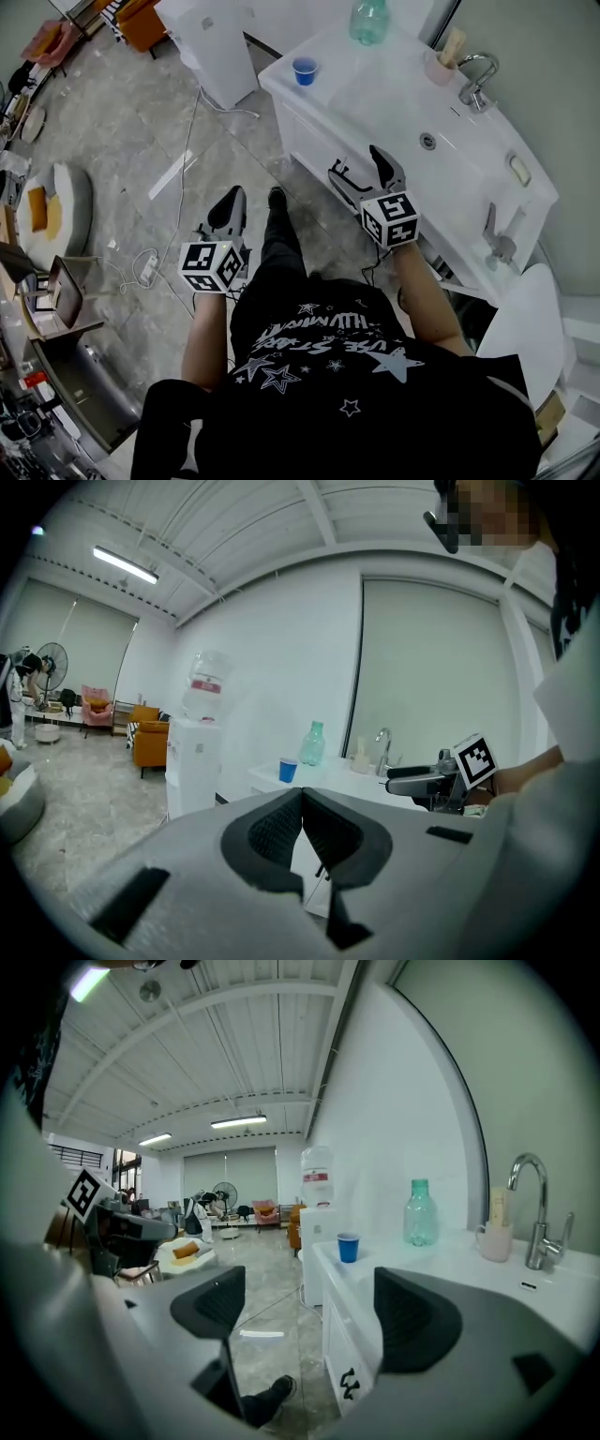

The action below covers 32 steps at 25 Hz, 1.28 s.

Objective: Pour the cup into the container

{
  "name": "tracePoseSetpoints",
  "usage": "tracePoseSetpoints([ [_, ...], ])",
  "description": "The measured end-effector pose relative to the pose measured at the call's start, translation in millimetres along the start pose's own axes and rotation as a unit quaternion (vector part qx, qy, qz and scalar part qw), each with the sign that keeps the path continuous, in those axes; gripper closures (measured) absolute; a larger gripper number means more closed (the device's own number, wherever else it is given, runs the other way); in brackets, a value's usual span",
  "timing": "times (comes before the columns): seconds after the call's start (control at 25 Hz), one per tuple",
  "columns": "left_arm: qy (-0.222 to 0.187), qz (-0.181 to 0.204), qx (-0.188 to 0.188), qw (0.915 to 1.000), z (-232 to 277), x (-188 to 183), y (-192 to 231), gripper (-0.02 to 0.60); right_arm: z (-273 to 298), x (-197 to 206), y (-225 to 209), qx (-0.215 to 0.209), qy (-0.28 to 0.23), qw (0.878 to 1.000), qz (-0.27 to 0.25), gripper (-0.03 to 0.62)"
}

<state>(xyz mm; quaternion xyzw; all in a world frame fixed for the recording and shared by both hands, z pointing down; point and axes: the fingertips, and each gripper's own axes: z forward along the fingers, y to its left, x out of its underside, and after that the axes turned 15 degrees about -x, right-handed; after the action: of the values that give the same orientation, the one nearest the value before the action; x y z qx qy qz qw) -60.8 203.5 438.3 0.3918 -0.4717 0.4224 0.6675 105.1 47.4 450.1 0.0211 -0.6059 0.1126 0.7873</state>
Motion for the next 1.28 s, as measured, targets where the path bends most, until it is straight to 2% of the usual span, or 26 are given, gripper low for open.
tracePoseSetpoints([
  [0.48, 0.008, 0.005, 0.044, 0.9990, 140.9, -29.0, 27.1, 0.572, 92.3, -21.4, -92.4, 0.030, 0.017, 0.999, -0.002, 0.189],
  [0.68, 0.023, 0.003, 0.062, 0.9978, 197.1, -37.2, 33.4, 0.572, 130.9, -28.5, -120.1, 0.008, 0.019, 1.000, -0.002, 0.192],
  [0.88, 0.030, 0.012, 0.073, 0.9968, 250.4, -51.0, 41.2, 0.572, 171.1, -27.0, -147.8, -0.017, 0.047, 0.999, -0.014, 0.201],
  [1.28, 0.056, 0.021, 0.083, 0.9948, 308.7, -56.4, 52.2, 0.572, 225.7, -10.0, -181.0, -0.056, 0.094, 0.994, -0.032, 0.201],
])
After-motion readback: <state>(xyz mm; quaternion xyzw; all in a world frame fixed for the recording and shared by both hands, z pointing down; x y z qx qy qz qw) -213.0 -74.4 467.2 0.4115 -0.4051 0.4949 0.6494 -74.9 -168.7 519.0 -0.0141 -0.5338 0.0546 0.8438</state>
